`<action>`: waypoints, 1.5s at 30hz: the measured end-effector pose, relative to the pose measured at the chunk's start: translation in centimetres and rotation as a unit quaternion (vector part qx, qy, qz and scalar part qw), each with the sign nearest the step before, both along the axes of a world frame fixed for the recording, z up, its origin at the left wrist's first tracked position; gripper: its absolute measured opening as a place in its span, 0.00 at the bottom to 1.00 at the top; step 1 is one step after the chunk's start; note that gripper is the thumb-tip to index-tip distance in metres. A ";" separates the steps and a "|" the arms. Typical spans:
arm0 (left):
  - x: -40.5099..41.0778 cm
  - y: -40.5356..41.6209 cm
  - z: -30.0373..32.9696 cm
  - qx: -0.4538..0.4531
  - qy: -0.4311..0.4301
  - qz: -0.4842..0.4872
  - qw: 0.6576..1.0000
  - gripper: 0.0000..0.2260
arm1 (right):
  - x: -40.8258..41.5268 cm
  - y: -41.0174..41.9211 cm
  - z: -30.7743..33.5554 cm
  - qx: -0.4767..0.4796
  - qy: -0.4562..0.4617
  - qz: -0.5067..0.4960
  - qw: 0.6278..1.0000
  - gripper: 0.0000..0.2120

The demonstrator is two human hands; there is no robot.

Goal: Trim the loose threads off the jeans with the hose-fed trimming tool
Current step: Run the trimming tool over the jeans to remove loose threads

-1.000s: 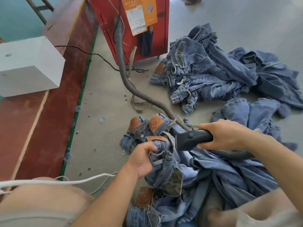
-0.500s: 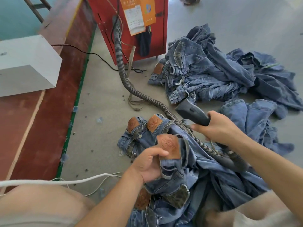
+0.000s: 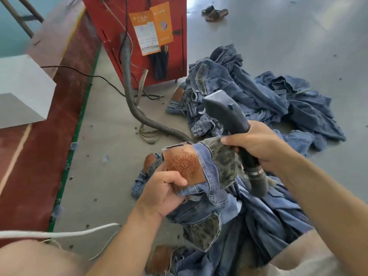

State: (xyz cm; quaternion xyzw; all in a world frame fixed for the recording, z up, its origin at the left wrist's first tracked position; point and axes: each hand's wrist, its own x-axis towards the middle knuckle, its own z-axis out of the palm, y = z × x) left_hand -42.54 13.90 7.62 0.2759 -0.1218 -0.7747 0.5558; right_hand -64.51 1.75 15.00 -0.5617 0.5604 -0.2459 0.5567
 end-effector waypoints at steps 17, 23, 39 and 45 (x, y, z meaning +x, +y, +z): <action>-0.1 3.6 -6.2 0.163 -0.187 -0.103 0.963 0.22 | -5.3 3.1 -3.7 -0.183 0.258 0.254 0.914 0.18; -0.1 4.1 -4.9 0.143 -0.104 -0.092 0.980 0.28 | -5.0 2.9 -2.2 -0.206 0.346 0.379 0.833 0.14; -1.5 4.2 -5.5 0.215 -0.099 -0.070 0.969 0.21 | -4.3 2.9 -2.1 -0.133 0.381 0.376 0.834 0.19; -1.2 3.8 -5.3 0.230 -0.097 -0.063 0.966 0.23 | -1.7 4.5 -3.7 -0.210 0.334 0.347 0.851 0.25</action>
